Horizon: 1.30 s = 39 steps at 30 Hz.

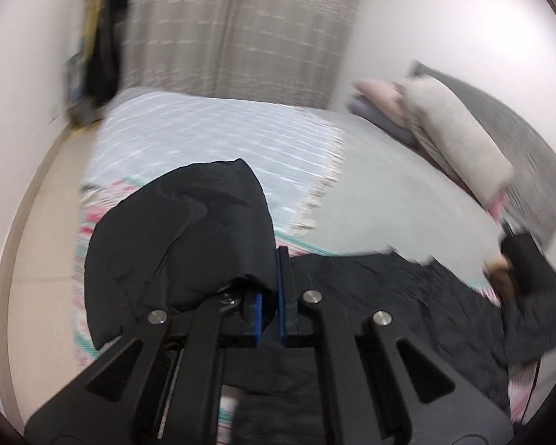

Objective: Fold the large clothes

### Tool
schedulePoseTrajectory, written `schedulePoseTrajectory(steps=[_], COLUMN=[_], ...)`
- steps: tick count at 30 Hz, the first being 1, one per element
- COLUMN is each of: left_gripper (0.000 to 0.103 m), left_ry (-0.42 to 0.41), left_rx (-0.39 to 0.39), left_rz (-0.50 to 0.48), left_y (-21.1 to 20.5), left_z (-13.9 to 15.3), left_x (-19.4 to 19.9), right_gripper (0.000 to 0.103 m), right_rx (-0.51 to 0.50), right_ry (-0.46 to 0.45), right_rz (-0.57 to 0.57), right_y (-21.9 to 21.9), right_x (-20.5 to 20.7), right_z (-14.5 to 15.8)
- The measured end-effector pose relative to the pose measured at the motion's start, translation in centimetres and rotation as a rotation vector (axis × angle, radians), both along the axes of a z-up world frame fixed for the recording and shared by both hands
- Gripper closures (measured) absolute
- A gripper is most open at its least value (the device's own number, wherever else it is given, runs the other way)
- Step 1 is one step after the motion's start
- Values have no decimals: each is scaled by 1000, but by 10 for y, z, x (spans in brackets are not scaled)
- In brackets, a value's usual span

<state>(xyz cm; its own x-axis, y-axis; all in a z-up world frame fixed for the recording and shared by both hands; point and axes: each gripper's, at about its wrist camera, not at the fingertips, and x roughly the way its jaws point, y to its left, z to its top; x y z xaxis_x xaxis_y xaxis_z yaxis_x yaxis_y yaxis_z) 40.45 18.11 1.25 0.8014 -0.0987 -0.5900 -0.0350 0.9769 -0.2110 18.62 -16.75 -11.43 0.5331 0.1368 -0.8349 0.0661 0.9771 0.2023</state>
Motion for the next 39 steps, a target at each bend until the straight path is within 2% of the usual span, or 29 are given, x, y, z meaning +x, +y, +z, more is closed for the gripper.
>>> schedulePoseTrajectory(steps=[5,9,13,16,18,19,21,23,27,32,36,39], left_gripper=[96,96,95,84,60,54,35,31,28,23,22,22], left_ry=[54,120,227,310,321,310,313,321,293,227,199,189], left_rx=[46,109,202,241,257,263,263,245,190,169,179,199], left_rz=[-197,-349,-481,-531,-544,-560,-588,-614,-657,-640,-571,-478], left_y=[-81,-140,-188,-207,-217,-221,-224,-224,-207,-164,-126,-96], left_z=[-14,-44,-89,-123,-137,-139,-134,-125,-97,-66,-57,-57], left_x=[0,-9,-19,-28,-31,-36,-45,-53,-76,-94,-92,-86], right_gripper=[23,23,23,23,23,23,23,23,23,23,23,23], right_rx=[12,17,23,27,28,28,23,18,22,28,-48,-96], right_ry=[-9,-9,-10,-7,-3,-1,5,6,6,30,48,36], right_rz=[-12,-16,-18,-21,-20,-19,-15,-15,-21,10,56,99], right_y=[-7,-11,-14,-17,-17,-17,-17,-16,-14,-8,8,28], right_x=[-2,-1,-3,-3,-3,-3,-2,-1,0,4,21,42], right_z=[3,4,4,2,0,-1,-2,-2,-2,4,18,32])
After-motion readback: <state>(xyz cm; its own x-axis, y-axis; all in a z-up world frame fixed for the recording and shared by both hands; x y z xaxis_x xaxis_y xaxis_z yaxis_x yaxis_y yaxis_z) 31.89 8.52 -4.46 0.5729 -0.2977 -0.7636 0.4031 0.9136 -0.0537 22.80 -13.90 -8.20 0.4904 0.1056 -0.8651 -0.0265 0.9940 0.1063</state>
